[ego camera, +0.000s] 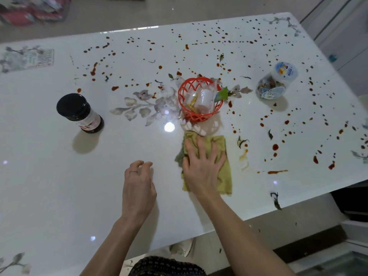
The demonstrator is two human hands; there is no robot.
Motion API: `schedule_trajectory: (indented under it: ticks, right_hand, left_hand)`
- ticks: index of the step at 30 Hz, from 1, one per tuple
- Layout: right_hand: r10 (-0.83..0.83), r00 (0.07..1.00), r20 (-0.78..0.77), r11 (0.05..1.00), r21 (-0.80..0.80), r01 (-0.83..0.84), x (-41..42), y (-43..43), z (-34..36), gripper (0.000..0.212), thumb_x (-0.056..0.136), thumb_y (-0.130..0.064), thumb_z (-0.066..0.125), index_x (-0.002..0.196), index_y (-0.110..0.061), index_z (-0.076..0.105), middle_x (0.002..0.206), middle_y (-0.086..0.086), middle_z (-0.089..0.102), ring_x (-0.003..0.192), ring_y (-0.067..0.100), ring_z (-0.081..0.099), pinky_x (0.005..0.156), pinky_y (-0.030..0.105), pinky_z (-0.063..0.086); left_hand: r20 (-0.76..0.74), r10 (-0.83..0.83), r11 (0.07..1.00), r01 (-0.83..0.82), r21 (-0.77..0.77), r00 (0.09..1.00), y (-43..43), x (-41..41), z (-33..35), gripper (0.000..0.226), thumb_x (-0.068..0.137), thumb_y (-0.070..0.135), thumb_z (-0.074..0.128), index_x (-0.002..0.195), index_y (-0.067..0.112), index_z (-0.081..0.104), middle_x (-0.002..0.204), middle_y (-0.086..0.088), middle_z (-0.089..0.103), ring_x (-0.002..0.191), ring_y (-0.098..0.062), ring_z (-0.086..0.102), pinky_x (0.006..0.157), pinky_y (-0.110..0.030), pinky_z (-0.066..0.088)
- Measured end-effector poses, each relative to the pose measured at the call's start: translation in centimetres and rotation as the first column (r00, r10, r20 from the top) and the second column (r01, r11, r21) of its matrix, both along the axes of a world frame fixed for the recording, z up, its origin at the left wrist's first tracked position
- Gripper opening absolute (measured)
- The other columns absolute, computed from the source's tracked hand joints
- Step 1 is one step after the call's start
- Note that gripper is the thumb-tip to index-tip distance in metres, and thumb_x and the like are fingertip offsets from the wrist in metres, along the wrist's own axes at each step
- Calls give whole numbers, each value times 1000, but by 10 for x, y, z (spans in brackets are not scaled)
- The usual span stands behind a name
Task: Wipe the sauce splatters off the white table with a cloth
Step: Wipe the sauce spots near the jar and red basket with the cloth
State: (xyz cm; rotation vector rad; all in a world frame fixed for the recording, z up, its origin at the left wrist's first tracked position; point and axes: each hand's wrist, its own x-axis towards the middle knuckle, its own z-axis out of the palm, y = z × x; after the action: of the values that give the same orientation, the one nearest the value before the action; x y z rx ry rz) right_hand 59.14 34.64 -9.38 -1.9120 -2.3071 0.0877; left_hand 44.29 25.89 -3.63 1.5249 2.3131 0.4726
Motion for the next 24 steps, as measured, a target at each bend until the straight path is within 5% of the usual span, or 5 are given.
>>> schedule_trajectory:
  ticks: [3, 6, 9, 16, 24]
  right_hand:
    - [80, 997, 17, 996, -40, -79, 21, 25, 5, 51, 93, -53, 36, 140, -38, 50, 152, 1, 45, 135, 39, 36, 109, 66, 24]
    - [-135, 988, 71, 975, -168, 145, 40, 56, 9, 49, 99, -52, 30, 146, -37, 38, 162, -1, 25, 143, 36, 21, 113, 63, 15]
    - [-263, 965, 16, 961, -81, 263, 34, 40, 7, 49, 98, -46, 39, 145, -35, 43, 158, 0, 32, 140, 38, 24, 110, 66, 19]
    - [141, 990, -19, 989, 52, -140, 51, 2, -4, 52, 92, -47, 45, 142, -35, 52, 150, 2, 48, 135, 40, 38, 109, 67, 24]
    - [-131, 991, 5, 991, 18, 131, 57, 8, -5, 56, 97, -49, 36, 151, -37, 37, 159, 2, 34, 141, 39, 23, 112, 69, 16]
  left_hand:
    - [3, -33, 999, 33, -5, 999, 1, 2, -1, 37, 82, -4, 53, 118, 4, 56, 122, -20, 50, 109, -35, 47, 80, -38, 47]
    - [-11, -42, 999, 41, -4, 999, -1, 2, -1, 38, 82, -4, 53, 118, 4, 56, 124, -20, 49, 110, -34, 46, 80, -36, 46]
    - [-2, -33, 999, 33, -7, 999, -5, 0, -1, 42, 79, -7, 53, 119, 5, 55, 125, -19, 48, 111, -34, 45, 80, -36, 46]
    - [20, -94, 995, 94, -34, 995, 2, 11, -5, 43, 78, -9, 53, 118, 5, 54, 126, -19, 47, 113, -34, 46, 85, -37, 48]
    - [14, -192, 981, 192, -32, 981, 5, 28, -4, 45, 82, -8, 48, 126, 1, 46, 134, -22, 43, 122, -35, 45, 97, -39, 43]
